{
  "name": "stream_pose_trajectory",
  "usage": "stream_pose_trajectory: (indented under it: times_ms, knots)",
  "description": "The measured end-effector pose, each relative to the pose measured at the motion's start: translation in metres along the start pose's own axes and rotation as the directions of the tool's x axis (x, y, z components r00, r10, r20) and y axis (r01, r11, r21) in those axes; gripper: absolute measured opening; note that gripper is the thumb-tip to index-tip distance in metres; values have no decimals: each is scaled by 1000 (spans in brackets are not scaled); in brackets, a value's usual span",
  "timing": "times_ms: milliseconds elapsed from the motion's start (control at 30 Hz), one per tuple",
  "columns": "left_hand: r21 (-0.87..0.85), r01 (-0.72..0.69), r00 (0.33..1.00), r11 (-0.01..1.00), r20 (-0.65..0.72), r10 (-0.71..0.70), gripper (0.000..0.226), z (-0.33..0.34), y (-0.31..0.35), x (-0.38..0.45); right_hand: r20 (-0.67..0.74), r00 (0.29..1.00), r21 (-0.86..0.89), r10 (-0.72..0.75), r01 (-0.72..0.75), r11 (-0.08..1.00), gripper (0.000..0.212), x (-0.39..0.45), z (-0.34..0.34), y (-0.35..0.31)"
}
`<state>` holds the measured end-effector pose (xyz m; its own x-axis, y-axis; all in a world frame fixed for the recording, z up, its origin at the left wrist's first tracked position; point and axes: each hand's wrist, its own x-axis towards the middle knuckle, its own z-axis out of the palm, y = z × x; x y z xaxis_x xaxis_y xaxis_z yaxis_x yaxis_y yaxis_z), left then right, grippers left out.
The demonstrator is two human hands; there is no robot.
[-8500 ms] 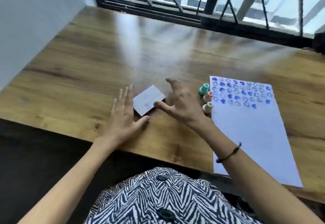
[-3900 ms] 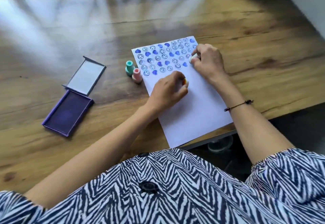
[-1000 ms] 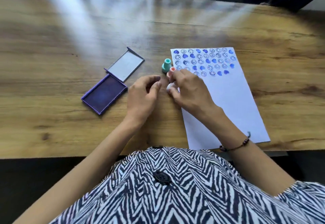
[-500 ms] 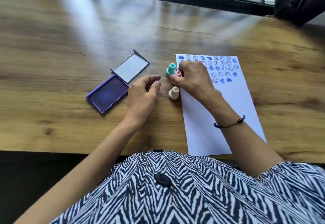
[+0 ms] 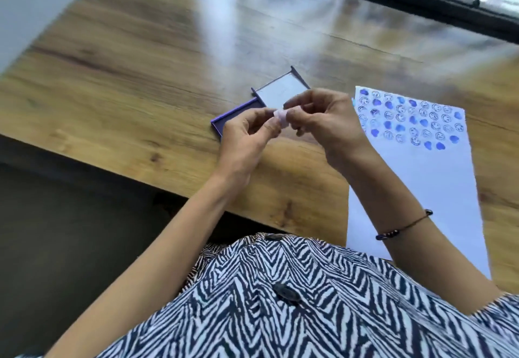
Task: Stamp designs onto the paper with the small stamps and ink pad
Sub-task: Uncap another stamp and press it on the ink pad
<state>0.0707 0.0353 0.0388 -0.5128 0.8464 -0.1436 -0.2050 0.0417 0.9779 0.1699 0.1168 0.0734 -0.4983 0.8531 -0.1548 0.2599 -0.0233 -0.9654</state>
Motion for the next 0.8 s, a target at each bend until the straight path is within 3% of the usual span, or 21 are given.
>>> stream_pose_trajectory:
  times_ms: [100, 200, 300, 400, 500, 567, 800]
  knots:
    - [-60, 16, 998, 998, -59, -19, 5, -18, 3, -7, 38, 999, 29, -32, 31, 999, 18, -1, 22, 3]
    - [-206, 57, 976, 977, -193, -98, 19, -43, 1, -13, 129, 988, 13, -90, 89, 996, 22, -2, 48, -4]
    - [-257, 66, 963, 964, -235, -128, 21, -49, -4, -17, 99, 976, -206, -193, 210, 956, 7, 11, 45, -6]
    - [-248, 14, 956, 969, -280, -86, 20, -58, -3, -20, 168, 924, -554, -343, 377, 742, 12, 25, 50, -11]
    - [-239, -10, 952, 971, -298, -64, 15, -63, -7, -24, 373, 874, -721, -311, 484, 496, 18, 28, 67, -3]
    - [-213, -2, 955, 977, -290, -61, 9, -62, -11, -25, 429, 843, -763, -324, 530, 370, 18, 28, 72, 7]
    - [-189, -16, 952, 982, -302, -42, 5, -59, -17, -21, 433, 839, -740, -330, 540, 402, 15, 33, 73, 12]
